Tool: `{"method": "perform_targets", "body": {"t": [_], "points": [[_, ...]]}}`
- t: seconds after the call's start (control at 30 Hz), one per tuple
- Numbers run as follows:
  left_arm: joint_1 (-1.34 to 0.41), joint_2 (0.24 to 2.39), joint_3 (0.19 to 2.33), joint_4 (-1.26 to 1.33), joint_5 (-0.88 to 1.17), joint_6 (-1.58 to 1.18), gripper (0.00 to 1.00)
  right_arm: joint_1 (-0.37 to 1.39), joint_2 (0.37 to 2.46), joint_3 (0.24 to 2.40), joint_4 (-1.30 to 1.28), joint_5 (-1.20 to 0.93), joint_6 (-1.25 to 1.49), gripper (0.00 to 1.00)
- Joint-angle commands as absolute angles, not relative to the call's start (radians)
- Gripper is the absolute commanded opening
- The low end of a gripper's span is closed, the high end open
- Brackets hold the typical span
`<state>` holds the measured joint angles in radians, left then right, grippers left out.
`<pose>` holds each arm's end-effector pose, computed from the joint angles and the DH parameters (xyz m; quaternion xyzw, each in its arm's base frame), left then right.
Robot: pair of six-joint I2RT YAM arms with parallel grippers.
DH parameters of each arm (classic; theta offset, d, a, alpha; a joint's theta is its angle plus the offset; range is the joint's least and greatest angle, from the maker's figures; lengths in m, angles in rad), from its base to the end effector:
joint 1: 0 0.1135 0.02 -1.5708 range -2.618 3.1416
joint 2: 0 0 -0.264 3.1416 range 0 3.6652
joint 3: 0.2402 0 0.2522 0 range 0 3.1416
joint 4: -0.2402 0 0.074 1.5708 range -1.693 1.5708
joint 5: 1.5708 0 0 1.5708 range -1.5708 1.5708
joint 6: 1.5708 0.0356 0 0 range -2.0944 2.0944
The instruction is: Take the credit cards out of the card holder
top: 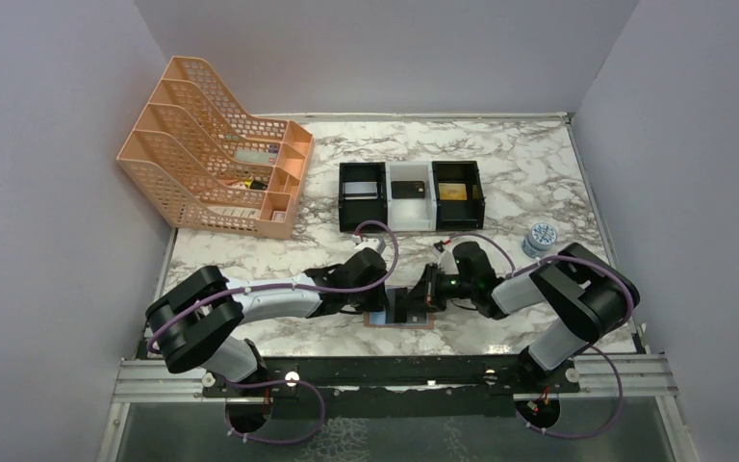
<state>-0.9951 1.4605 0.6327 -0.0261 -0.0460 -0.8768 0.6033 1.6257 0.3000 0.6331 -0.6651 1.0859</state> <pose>0.1499 -0.2280 0.1535 0.0473 0.9350 -0.2696 0.2253 0.1775 0.1489 0.0889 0.0697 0.8639 0.4967 0.0459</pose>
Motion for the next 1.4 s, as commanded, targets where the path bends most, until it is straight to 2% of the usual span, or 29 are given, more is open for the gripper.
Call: {"method": "perform_targets", "body": {"t": [0.0, 0.7, 1.0, 1.23, 1.37], "points": [[-1.002, 1.461, 0.623, -0.097, -0.068, -0.867, 0.18, 0.612, 1.565, 0.315, 0.538, -0.598, 1.037, 0.01], [-1.002, 1.418, 0.669, -0.171, -0.106, -0.843, 0.2, 0.612, 1.251, 0.424, 0.11, -0.439, 0.874, 0.01], [-1.002, 1.372, 0.704, -0.148, -0.054, -0.796, 0.38, 0.612, 1.167, 0.45, -0.008, -0.298, 0.834, 0.01], [-1.002, 1.432, 0.69, 0.041, 0.146, -0.788, 0.44, 0.611, 1.046, 0.487, -0.182, -0.086, 0.789, 0.01], [-1.008, 1.504, 0.719, 0.035, 0.155, -0.779, 0.43, 0.612, 0.964, 0.501, -0.254, 0.023, 0.76, 0.01]]}}
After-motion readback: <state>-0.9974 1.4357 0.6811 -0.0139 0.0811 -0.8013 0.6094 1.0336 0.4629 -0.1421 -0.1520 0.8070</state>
